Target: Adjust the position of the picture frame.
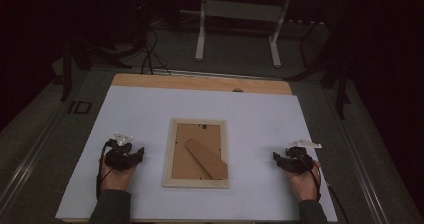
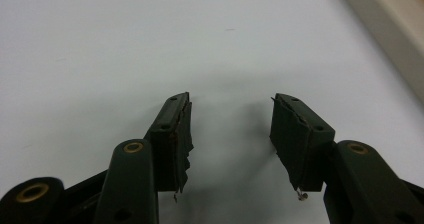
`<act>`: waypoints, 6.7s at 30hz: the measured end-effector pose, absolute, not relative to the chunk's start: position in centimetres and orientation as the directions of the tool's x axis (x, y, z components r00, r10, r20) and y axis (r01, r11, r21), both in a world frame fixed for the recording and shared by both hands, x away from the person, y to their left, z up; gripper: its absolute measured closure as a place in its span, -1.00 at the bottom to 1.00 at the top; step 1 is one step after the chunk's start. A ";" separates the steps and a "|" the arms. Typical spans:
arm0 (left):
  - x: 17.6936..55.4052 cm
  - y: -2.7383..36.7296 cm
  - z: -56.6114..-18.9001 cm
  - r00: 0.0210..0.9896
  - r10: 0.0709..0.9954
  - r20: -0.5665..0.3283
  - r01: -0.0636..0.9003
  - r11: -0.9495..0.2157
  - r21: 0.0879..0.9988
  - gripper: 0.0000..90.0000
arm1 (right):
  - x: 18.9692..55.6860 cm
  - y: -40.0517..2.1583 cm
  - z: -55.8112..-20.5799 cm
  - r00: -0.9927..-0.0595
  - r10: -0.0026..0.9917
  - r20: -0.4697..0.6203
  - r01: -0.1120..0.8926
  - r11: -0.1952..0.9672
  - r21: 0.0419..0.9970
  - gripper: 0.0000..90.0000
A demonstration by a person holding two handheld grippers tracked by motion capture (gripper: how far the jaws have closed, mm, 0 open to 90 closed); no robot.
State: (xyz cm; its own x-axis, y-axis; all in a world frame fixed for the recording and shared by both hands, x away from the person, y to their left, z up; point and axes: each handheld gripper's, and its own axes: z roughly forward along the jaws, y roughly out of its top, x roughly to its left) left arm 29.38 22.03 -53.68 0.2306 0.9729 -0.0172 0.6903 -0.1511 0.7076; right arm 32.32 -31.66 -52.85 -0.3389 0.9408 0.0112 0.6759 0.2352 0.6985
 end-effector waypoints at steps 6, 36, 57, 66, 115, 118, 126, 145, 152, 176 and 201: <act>29.1 21.1 -53.2 0.329 0.943 -0.048 0.654 -0.191 0.732 0.16 | 32.1 -31.1 -52.5 -0.358 0.933 0.017 0.664 0.242 0.707 -0.03; 28.2 20.0 -52.3 0.443 0.887 -0.126 0.646 -0.219 0.731 0.29 | 31.9 -27.9 -51.8 -0.453 0.891 0.020 0.620 0.299 0.726 0.32; 27.9 19.1 -52.5 0.494 0.858 -0.144 0.642 -0.248 0.725 0.40 | 32.6 -23.5 -51.8 -0.544 0.838 0.053 0.600 0.343 0.723 0.43; 27.9 19.0 -52.8 0.510 0.844 -0.167 0.649 -0.250 0.719 0.40 | 32.4 -21.5 -52.3 -0.584 0.808 0.081 0.603 0.365 0.709 0.48; 30.6 16.2 -53.2 0.496 0.856 -0.150 0.698 -0.289 0.655 1.00 | 30.1 -18.8 -53.1 -0.731 0.672 0.119 0.558 0.488 0.671 1.00; 31.1 16.2 -53.3 0.486 0.858 -0.169 0.700 -0.267 0.662 1.00 | 30.1 -18.8 -53.1 -0.731 0.672 0.117 0.557 0.488 0.672 1.00; 31.9 16.1 -53.4 0.466 0.865 -0.188 0.708 -0.236 0.666 1.00 | 30.1 -18.8 -53.1 -0.730 0.674 0.114 0.556 0.489 0.673 1.00; 35.2 15.3 -53.1 0.478 0.862 -0.167 0.711 -0.268 0.650 1.00 | 29.8 -18.5 -53.0 -0.737 0.671 0.081 0.537 0.508 0.674 1.00; 36.6 16.1 -53.2 0.525 0.823 -0.218 0.709 -0.281 0.647 1.00 | 29.4 -18.3 -52.9 -0.760 0.643 0.090 0.525 0.527 0.669 1.00; 31.6 19.0 -51.8 0.525 0.825 -0.208 0.664 -0.244 0.707 0.83 | 28.2 -14.9 -53.2 -0.848 0.520 0.103 0.440 0.582 0.684 1.00; 28.8 22.3 -51.6 0.472 0.853 -0.224 0.651 -0.166 0.741 0.81 | 30.9 -14.4 -51.6 -0.823 0.559 0.104 0.448 0.526 0.723 1.00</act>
State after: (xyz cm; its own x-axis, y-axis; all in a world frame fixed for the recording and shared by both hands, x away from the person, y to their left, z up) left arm 28.77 22.27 -51.60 0.4722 0.8526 -0.2240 0.6509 -0.1659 0.7408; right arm 30.87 -14.41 -51.56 -0.8229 0.5587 0.1035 0.4478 0.5256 0.7233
